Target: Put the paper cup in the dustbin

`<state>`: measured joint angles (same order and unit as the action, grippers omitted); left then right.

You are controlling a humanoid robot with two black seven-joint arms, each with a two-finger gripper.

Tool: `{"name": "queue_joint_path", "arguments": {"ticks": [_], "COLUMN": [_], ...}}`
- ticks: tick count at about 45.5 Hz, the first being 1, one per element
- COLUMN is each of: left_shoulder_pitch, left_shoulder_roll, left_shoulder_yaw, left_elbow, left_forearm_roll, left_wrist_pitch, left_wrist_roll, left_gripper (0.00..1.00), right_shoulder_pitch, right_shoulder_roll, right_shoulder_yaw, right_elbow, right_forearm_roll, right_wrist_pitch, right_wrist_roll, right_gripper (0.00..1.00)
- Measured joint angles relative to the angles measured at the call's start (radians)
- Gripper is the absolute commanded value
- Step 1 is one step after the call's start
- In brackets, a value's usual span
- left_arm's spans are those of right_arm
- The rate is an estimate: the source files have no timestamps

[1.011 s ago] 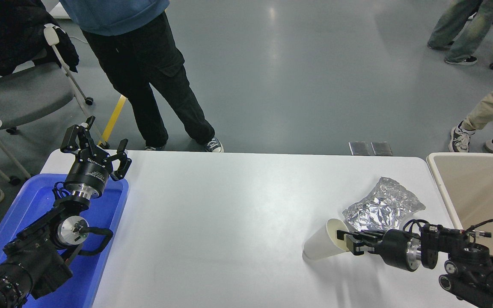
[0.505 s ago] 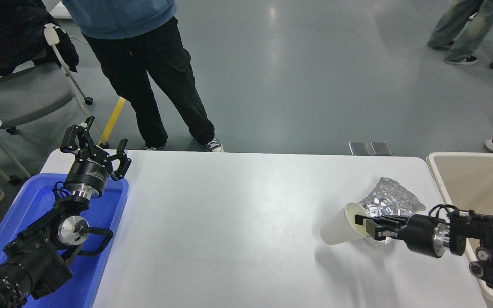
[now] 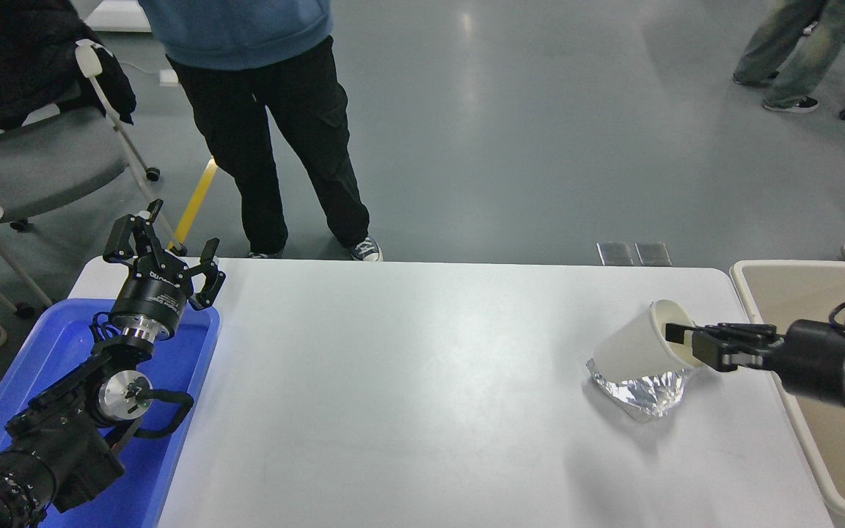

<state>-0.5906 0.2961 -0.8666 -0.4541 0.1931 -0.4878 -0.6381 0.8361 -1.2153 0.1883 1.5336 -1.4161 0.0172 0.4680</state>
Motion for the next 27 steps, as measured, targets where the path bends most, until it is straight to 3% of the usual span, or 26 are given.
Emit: {"name": "queue_joint_path", "arguments": {"ticks": [13, 27], "left_shoulder_pitch": [0.000, 0.000], "left_shoulder_roll": [0.000, 0.000], "left_shoulder_yaw": [0.000, 0.000], "left_elbow": [0.000, 0.000], "left_forearm_roll": [0.000, 0.000], "left_wrist_pitch": [0.000, 0.000], "left_wrist_roll": [0.000, 0.000], "left_gripper": [1.00, 1.00], "right_shoulder_pitch": [0.049, 0.061], "right_shoulder_roll": [-0.087, -0.105], "right_shoulder_yaw": [0.008, 0.012], "right_elbow": [0.017, -0.131], "right_forearm_roll": [0.088, 0.280], "right_wrist_pitch": [0.026, 0.032], "right_wrist_roll": [0.005, 0.007], "right_gripper": [0.00, 0.00]}}
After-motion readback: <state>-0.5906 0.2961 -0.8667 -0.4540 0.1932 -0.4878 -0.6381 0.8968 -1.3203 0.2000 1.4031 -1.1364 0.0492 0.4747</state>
